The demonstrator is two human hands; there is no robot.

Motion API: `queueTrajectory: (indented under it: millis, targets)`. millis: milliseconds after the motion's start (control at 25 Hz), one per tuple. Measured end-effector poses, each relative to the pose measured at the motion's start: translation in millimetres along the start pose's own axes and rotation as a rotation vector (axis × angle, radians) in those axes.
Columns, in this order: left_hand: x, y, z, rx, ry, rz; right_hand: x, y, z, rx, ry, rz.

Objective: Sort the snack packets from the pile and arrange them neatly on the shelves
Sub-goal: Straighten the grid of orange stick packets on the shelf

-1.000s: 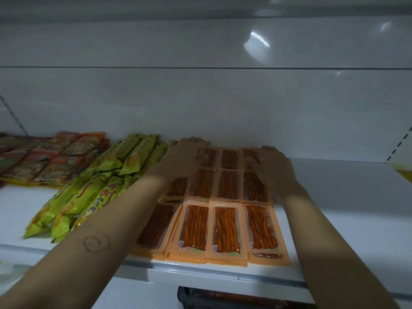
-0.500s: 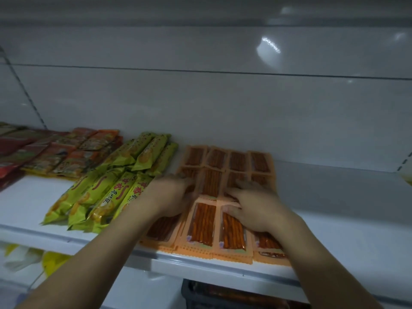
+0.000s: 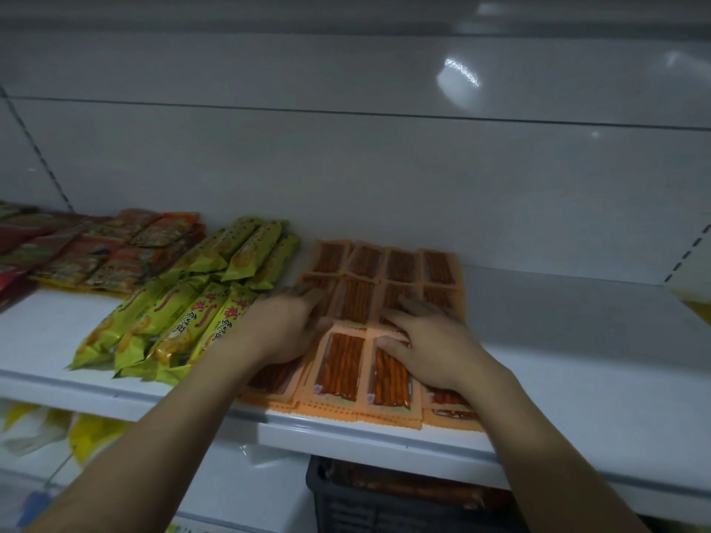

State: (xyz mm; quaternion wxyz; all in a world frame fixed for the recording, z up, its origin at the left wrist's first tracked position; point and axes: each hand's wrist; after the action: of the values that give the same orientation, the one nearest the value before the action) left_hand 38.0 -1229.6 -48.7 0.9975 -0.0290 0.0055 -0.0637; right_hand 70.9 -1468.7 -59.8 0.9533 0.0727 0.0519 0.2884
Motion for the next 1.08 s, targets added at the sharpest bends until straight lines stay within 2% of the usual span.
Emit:
queueTrajectory:
  millis: [80, 160, 280, 320, 400, 480, 680, 960, 1080]
  targets:
    - [0, -6, 3, 0.004, -0.038, -0.048, -3, -2, 4, 0.061, -0.054, -0.008]
    - [3, -13, 6, -0.003, -0.005, -0.082, -6, -3, 7, 0.064, -0.094, -0.027]
    - [9, -23, 5, -0.031, 0.125, -0.091, -10, 0, 7, 0.049, 0.011, -0.035]
    - [8, -24, 6, -0.040, 0.112, -0.093, -12, 1, 7, 0.055, 0.013, -0.046]
    - [-2, -24, 9, -0.050, 0.012, -0.115, -23, 3, 12, 0.044, -0.086, -0.068]
    - [-26, -24, 11, -0.057, -0.001, -0.094, -42, 6, 16, 0.025, -0.152, -0.089]
    - [-76, -37, -11, -0.095, 0.126, 0.002, -74, 21, -5, 0.076, -0.056, -0.101]
    - [-80, -42, -16, -0.108, -0.087, 0.054, -81, 26, -3, 0.117, -0.164, -0.133]
    - [-87, -40, -19, -0.090, -0.098, 0.058, -81, 29, -10, 0.072, -0.127, -0.109]
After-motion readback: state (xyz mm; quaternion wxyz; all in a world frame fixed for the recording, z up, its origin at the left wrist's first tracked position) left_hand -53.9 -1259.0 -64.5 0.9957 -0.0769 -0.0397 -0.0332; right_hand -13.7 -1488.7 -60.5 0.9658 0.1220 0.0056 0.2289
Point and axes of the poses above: each hand's wrist, its own x-axis towards the middle knuckle, its own z-axis out of the back of the hand, y = z × x, and after that the axes turned 5 degrees about y, right-handed
